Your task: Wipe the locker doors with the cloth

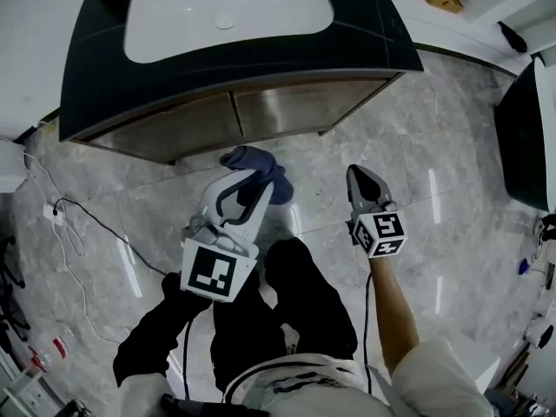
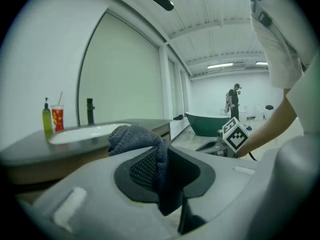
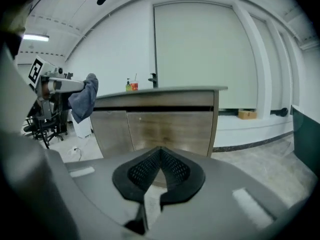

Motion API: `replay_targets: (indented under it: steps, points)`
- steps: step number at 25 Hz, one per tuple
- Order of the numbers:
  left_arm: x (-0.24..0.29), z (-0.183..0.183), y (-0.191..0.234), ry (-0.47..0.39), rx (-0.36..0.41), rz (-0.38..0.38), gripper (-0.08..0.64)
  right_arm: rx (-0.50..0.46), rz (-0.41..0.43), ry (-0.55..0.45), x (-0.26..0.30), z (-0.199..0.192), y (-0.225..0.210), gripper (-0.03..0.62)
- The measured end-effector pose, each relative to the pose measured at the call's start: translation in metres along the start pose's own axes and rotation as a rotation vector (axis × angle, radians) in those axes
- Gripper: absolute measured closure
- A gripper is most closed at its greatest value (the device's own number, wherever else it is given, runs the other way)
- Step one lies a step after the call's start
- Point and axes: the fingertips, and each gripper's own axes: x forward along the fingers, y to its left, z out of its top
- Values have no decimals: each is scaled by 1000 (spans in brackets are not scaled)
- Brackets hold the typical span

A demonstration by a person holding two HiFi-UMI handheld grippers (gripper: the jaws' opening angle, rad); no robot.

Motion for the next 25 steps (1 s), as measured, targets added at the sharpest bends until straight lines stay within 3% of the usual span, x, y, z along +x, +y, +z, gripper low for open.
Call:
replay_targets:
  steps: [6, 13, 19, 25]
  points:
    - [-101, 149, 26, -36, 9, 120, 494, -7, -3, -62, -86, 148, 28, 588]
    - [-199, 259, 18, -60, -106, 261, 495, -39, 11, -189, -191, 286, 65, 588]
    - [-249, 317, -20, -147, -130, 404, 495, -36, 45, -272, -269, 331, 82, 588]
    - [-264, 349, -90, -202, -164, 485, 495, -62, 128, -324, -353, 350, 102, 588]
